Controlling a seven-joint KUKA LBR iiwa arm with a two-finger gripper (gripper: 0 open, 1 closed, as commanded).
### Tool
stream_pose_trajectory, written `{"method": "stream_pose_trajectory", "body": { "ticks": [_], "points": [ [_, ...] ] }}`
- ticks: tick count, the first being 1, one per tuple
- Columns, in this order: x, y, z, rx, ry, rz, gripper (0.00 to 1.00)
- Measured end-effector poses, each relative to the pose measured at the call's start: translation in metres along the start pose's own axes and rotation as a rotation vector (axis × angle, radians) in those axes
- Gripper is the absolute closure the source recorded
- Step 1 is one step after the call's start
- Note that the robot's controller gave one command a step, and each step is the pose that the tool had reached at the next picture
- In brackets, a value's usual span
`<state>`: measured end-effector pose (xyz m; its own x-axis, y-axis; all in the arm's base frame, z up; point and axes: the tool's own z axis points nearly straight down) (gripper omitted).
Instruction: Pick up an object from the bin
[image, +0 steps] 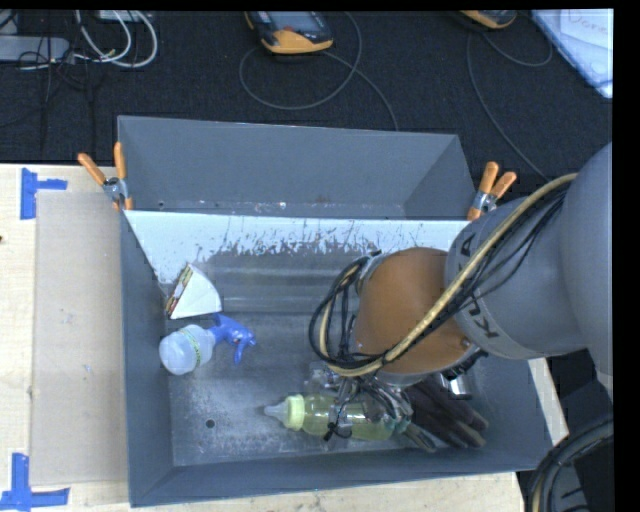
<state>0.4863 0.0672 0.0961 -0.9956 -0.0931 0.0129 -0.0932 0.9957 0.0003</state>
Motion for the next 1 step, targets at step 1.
{"method": "stream_pose_trajectory", "body": {
  "ticks": [1],
  "points": [
    [0.0048, -0.0005, 0.0175, 0.0, 0.002, 0.01, 1.0]
  ]
}}
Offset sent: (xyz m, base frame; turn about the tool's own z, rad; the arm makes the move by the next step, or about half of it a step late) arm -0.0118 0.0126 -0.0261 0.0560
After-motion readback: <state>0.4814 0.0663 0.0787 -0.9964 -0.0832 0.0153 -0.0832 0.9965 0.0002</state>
